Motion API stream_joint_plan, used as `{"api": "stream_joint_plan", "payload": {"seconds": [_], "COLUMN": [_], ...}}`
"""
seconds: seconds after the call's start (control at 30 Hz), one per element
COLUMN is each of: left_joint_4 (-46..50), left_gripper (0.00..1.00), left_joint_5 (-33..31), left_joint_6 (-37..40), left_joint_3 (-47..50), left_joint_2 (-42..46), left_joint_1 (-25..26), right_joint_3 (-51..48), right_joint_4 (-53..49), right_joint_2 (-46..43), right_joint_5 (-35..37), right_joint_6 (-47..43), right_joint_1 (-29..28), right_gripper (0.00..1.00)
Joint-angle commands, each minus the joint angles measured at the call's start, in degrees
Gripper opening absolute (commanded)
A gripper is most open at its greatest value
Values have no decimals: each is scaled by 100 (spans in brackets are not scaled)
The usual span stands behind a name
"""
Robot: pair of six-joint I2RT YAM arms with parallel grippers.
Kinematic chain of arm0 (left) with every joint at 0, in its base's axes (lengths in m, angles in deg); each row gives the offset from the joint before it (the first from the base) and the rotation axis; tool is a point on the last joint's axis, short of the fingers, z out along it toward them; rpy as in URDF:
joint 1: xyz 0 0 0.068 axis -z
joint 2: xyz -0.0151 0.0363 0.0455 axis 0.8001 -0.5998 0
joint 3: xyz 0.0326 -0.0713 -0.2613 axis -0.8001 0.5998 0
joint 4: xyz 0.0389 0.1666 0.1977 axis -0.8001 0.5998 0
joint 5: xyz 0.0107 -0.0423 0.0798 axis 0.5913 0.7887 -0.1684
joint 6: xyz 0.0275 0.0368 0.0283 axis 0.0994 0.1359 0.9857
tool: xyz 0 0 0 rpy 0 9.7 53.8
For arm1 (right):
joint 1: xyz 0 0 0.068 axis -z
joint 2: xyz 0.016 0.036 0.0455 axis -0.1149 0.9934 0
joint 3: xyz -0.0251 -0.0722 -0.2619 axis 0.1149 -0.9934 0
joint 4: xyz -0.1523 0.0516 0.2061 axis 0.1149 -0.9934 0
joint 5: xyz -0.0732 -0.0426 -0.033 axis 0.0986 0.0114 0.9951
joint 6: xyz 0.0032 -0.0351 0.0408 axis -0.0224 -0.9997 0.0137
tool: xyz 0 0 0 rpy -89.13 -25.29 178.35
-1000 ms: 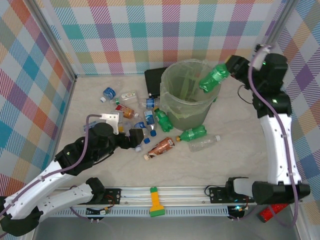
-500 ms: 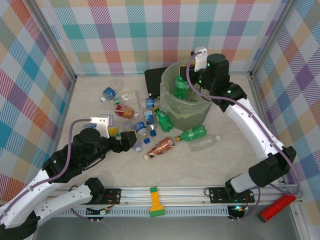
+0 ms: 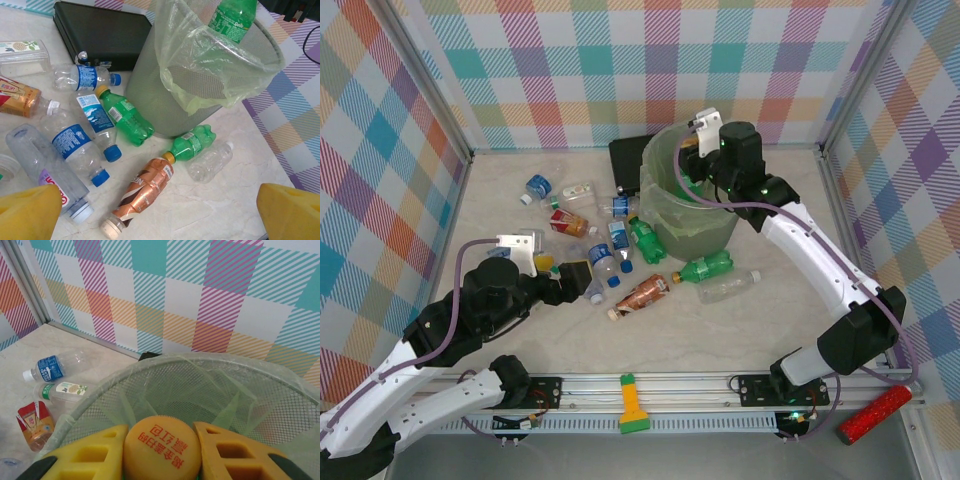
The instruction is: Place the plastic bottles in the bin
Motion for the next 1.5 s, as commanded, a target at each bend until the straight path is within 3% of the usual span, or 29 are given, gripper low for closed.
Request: {"api": "stream_joint_plan", "payload": {"seconds": [0.0, 0.13, 0.23, 0.37, 0.63, 0.77, 1.17, 1.47], "left_joint_4": [129, 188, 240, 242, 249, 212, 54, -524], "left_gripper": [100, 99, 100, 99, 99, 100, 100, 83], "left_joint_5": [-54, -50, -73, -94, -67, -46, 285, 439], "left_joint_6": [-46, -54, -56, -94, -169, -170, 116, 355], "left_joint_3": [-128, -181, -188, -174, -116, -16, 496, 1354], "left_joint_2": [44, 43, 57, 58, -73, -186, -1071, -1774], "left_joint_1": [74, 74, 75, 75, 74, 74, 74, 109], "right_joint_3": [-94, -93, -94, -94, -133, -228, -1299, -2325], "right_joint_4": [263, 245, 218, 175, -20, -242, -1000, -1317], "right_joint_2": [-51, -33, -46, -102, -402, -695, -2238, -3496], "right_joint_5": [74, 31, 3, 35, 60, 63, -366, -483], "right_joint_6": [-38, 46, 106, 185, 357, 596, 1499, 2080], "right_joint_1": [-32, -32, -32, -32, -32, -32, -34, -32], "right_gripper": [31, 33, 41, 65, 79, 100, 99, 99]}}
